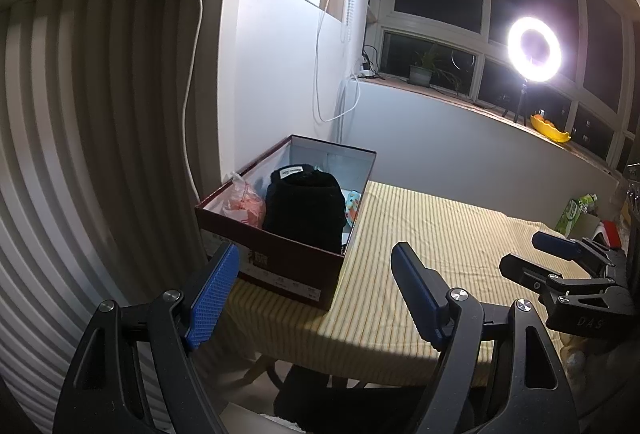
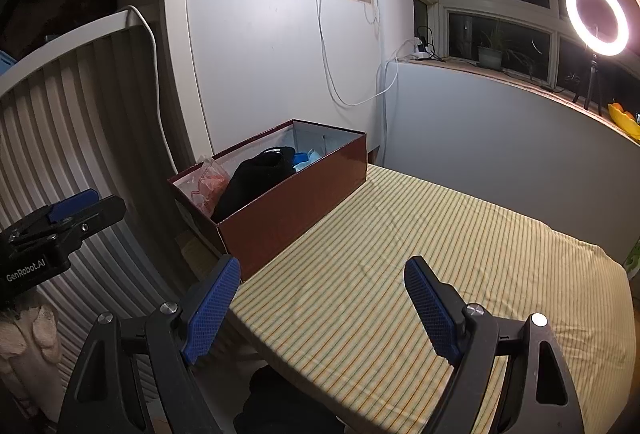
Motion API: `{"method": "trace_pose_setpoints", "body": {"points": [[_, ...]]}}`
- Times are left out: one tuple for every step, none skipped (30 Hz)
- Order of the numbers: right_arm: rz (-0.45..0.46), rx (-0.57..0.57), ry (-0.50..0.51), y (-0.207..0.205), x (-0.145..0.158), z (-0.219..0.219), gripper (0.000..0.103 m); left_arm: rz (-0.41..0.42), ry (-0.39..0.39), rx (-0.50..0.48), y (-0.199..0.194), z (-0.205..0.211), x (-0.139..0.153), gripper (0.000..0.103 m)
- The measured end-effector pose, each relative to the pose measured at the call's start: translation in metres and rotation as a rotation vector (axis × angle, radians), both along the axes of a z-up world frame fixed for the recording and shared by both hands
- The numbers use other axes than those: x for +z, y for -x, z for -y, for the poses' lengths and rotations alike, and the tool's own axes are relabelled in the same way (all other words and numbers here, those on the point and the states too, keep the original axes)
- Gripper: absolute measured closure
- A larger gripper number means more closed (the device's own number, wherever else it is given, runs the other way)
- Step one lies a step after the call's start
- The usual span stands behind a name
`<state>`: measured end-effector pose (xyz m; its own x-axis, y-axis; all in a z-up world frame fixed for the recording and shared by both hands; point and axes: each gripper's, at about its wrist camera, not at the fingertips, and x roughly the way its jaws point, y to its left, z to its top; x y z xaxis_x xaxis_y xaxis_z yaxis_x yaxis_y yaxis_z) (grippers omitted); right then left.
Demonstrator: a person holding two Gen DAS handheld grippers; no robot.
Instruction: Organize soft objects
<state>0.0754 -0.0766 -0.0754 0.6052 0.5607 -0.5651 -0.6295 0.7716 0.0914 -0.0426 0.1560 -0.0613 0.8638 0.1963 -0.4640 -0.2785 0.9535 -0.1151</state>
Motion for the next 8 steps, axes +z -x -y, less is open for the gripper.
{"method": "trace_pose_setpoints", "body": {"points": [[0.0, -0.001, 0.0, 0.0001, -0.0007, 0.0002, 0.022, -0.001, -0.001, 0.0, -0.0002, 0.0002, -0.0004, 0.025], [-0.002, -0.002, 0.002, 0.0, -0.0014, 0.0001, 0.022, 0.002, -0.005, 0.002, 0.0, 0.0002, -0.0006, 0.025], [-0.003, -0.002, 0.003, 0.0, -0.0018, -0.0007, 0.022, 0.004, -0.01, 0.003, 0.0001, 0.0007, -0.0006, 0.025], [-0.004, -0.002, 0.005, 0.0002, -0.0025, -0.0006, 0.022, 0.003, -0.014, 0.002, 0.0, 0.0012, -0.001, 0.025], [-0.004, -0.004, 0.006, 0.0006, -0.0029, -0.0007, 0.022, 0.002, -0.013, 0.002, -0.0001, 0.0015, -0.0013, 0.025], [-0.004, -0.006, 0.007, 0.0008, -0.0034, -0.0003, 0.022, 0.002, -0.01, 0.0, 0.0, 0.0021, -0.0019, 0.025], [-0.005, -0.007, 0.007, 0.0006, -0.0033, -0.0003, 0.022, 0.001, -0.01, 0.001, 0.0, 0.002, -0.0021, 0.025], [-0.006, -0.007, 0.007, 0.0006, -0.0035, 0.0, 0.022, 0.0, -0.012, 0.002, 0.0002, 0.0027, -0.002, 0.025]]}}
